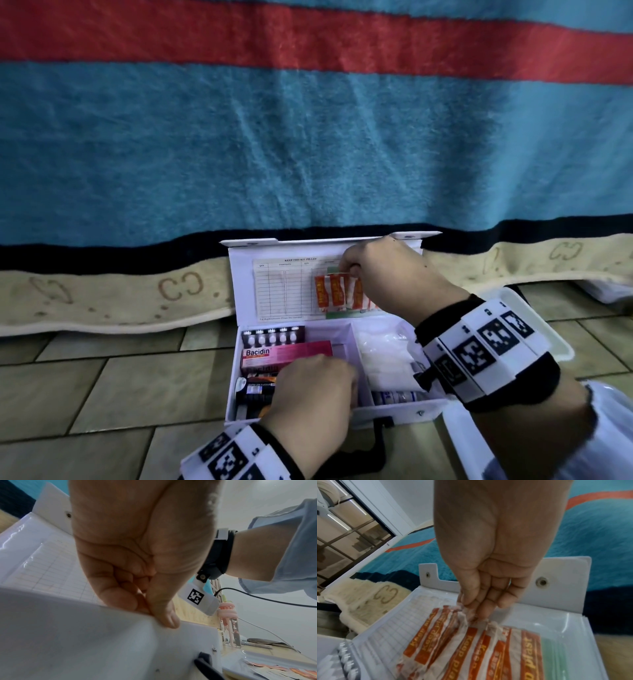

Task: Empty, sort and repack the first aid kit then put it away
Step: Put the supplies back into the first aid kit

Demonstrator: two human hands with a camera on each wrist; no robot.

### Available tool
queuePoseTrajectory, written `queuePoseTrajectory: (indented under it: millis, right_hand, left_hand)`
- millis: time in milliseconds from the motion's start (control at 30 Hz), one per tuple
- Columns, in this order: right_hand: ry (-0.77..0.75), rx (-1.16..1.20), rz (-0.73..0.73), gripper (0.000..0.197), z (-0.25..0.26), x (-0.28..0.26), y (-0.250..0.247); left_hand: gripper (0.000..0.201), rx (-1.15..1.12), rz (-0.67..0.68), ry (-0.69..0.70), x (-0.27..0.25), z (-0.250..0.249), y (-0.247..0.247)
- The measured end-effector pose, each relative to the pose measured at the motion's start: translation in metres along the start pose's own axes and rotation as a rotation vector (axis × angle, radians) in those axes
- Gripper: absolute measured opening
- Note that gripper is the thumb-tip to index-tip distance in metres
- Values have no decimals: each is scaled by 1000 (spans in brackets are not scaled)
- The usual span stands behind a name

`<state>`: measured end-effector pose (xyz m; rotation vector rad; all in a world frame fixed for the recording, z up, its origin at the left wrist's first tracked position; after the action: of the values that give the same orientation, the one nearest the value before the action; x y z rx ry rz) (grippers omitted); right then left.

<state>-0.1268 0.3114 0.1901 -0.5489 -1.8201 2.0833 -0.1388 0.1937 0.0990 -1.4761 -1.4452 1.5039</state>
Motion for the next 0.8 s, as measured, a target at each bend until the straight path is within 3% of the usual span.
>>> queuePoseTrajectory:
  millis: [167, 267, 433, 567, 667, 800]
  right_hand:
    - [-2, 154, -123, 25, -11, -39, -11]
    - [17, 194, -149, 20, -31, -86, -20]
    - [379, 234, -13, 18, -118, -185, 12]
    - [702, 127, 340, 24, -175, -263, 80]
    - [758, 131, 447, 28, -182, -298, 115]
    - [715, 147, 312, 47, -178, -295, 128]
  left_hand:
    - [11, -78, -23, 11, 0, 3, -2]
    - [21, -112, -41, 33, 1, 3, -3]
    - [26, -37, -58, 49, 1, -4, -8]
    - [26, 17, -17, 58, 4, -7, -11]
    - [25, 38, -2, 72, 2, -12, -12]
    - [22, 13, 17, 43, -1, -9, -13]
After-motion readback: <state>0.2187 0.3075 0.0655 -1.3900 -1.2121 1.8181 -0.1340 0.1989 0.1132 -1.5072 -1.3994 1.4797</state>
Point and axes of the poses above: each hand's wrist, its own x-axis towards the middle knuckle, its own y-axis out of the palm, z = x × y, the point moved 6 cm from there along x, towards the middle knuckle, and after that the axes turned 12 degrees about z, right-handed, at the moved point
